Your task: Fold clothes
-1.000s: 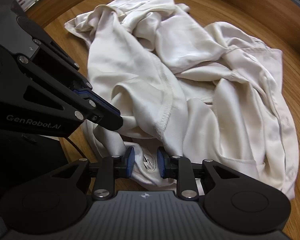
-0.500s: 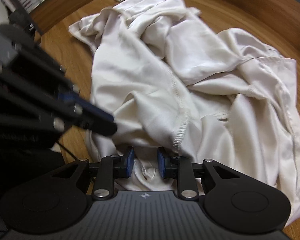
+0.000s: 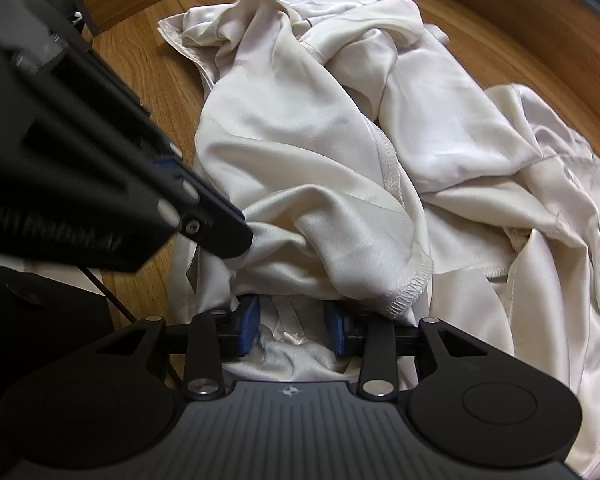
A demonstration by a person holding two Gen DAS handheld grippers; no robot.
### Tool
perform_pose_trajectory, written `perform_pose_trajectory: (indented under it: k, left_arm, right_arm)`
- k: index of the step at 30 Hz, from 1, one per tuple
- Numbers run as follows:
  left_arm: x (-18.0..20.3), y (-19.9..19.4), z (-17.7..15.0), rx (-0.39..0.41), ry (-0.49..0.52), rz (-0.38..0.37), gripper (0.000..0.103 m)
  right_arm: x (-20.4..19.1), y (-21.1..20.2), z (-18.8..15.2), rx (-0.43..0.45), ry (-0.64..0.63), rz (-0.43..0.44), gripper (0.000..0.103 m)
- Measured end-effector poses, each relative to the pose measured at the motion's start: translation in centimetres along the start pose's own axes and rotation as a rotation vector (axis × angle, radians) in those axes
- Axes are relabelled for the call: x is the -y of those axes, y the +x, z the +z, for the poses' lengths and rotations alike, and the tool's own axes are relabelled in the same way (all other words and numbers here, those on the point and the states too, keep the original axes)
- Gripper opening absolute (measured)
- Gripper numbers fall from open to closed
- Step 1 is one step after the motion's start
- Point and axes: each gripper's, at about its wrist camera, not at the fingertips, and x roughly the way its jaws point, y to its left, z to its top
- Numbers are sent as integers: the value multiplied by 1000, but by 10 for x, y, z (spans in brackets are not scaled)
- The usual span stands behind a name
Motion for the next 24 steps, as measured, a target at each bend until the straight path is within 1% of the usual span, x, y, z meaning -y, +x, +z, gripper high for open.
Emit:
perform_pose_trajectory:
  k: [1, 3, 4, 5, 7, 8, 10, 14, 17, 24]
  left_arm:
    - [-3, -1, 1, 6, -10, 0, 4]
    - [-10, -1, 4, 10, -31, 9, 10]
    - [-14, 1, 5, 11, -39, 16, 15]
    - [-17, 3, 6, 12, -41, 26, 17]
    - [-23, 7, 9, 14, -44, 46, 18]
    - [-27, 10, 11, 13, -44, 63, 17]
    - [-34, 17, 14, 4, -52, 94, 16]
    - [-49, 30, 21, -25, -75, 105, 16]
    - [-51, 38, 25, -51, -52, 129, 14]
    - [-41, 46, 27, -84, 24, 185, 13]
  right_arm:
    - [0, 0, -1, 3, -6, -11, 28]
    - [3, -1, -1, 8, 3, -17, 18]
    - [4, -1, -1, 9, 8, -20, 17]
    - [5, -2, -2, 9, 12, -23, 15]
    - [5, -5, -3, 12, 20, -25, 12]
    - [5, -7, -4, 17, 26, -25, 10]
    - [8, -14, -6, 26, 49, -21, 9]
    - [17, -32, -17, 51, 131, -9, 8]
    - [25, -50, -27, 82, 201, -13, 8]
    - [44, -97, -59, 174, 396, -70, 8]
